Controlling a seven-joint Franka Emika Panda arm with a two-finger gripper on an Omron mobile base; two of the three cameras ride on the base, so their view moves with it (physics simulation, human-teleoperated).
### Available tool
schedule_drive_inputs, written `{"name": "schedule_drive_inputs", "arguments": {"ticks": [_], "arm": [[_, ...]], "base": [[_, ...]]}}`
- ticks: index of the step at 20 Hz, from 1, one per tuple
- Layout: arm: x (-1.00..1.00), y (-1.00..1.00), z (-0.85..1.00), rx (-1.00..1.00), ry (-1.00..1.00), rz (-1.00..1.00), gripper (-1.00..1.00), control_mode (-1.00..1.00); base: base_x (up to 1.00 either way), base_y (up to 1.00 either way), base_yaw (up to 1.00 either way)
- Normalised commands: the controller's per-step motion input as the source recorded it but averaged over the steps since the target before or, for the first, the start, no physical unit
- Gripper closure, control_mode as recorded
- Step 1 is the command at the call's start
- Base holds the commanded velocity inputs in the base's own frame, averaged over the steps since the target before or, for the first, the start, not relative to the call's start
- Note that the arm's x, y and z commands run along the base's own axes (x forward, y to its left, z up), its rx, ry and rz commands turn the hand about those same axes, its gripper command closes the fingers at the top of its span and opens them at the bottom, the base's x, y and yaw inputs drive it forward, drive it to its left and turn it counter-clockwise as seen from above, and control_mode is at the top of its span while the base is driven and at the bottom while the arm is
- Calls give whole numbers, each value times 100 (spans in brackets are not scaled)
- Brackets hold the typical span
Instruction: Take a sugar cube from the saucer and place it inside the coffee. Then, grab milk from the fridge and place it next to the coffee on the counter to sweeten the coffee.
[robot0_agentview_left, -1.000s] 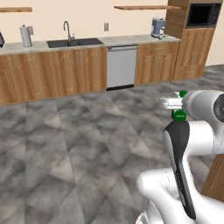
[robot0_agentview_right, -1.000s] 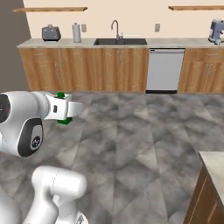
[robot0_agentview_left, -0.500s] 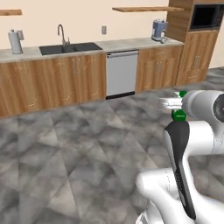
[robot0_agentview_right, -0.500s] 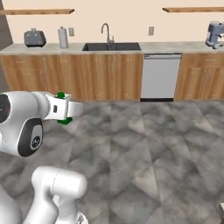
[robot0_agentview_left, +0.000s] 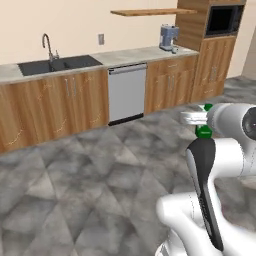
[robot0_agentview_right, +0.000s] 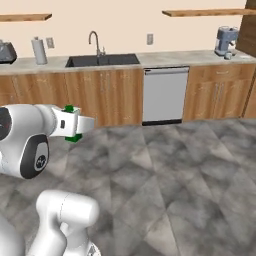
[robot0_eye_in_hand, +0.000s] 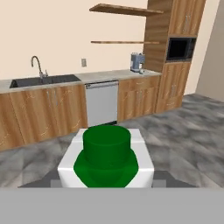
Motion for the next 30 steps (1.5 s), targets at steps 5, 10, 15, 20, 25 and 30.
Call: {"name": "schedule_drive_inputs", "arguments": {"ticks": [5,10,15,20,25,30], "arm": [[0,0,0,0,0,0,100,100],[0,0,0,0,0,0,100,100],[0,0,0,0,0,0,100,100],[0,0,0,0,0,0,100,100],[0,0,0,0,0,0,100,100],[0,0,0,0,0,0,100,100]], "base": [[100,0,-26],[100,0,-23],[100,-3,-24],[100,-18,-18],[100,-41,-5],[100,-61,0]]}}
